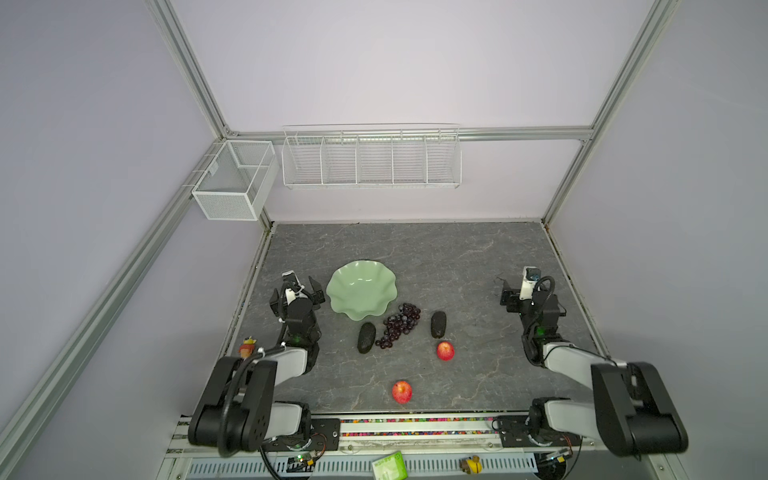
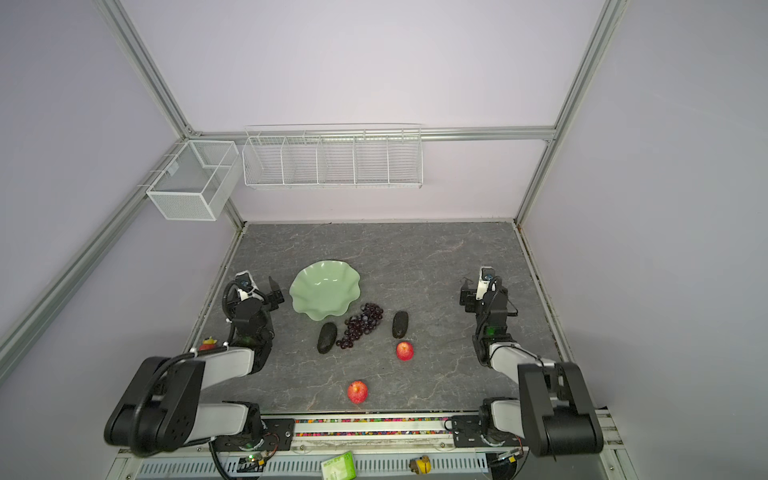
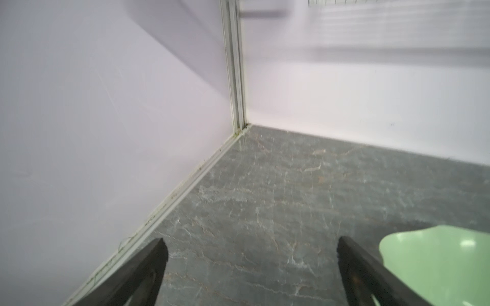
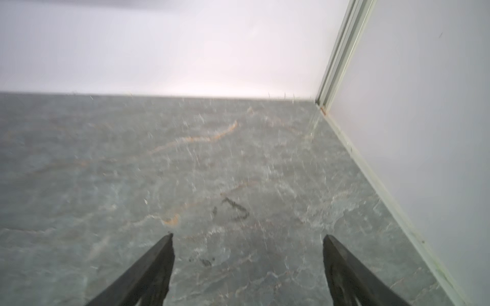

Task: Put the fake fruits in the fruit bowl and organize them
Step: 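Raise both grippers from rest and move them toward the fruit, then close the left gripper on the purple grapes while the right gripper hovers nearby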

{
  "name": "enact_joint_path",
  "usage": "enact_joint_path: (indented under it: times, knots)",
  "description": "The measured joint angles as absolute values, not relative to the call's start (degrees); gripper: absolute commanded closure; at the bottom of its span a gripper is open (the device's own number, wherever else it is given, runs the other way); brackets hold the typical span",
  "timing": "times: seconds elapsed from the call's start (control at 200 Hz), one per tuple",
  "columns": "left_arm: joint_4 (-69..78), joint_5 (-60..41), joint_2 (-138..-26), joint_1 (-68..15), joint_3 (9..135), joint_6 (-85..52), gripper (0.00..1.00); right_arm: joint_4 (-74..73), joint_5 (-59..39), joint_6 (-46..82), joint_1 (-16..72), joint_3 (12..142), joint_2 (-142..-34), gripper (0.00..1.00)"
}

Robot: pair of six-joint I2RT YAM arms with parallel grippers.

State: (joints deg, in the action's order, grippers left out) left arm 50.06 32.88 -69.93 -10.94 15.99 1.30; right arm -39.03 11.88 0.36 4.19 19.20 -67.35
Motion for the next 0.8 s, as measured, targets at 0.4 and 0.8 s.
enact_joint_path:
  times: [0.4, 0.8]
  knots:
    - [14.06, 9.26, -54.52, -28.32, 34.50, -0.32, 0.07, -6.74, 3.55, 8.80, 28.38, 29.78, -48.97, 0.12]
    - [-12.58, -5.04, -77.38, -48.73, 48.38, 7.01, 0.11, 4.64, 6.55, 16.40, 40.95, 22.65, -41.93, 0.12]
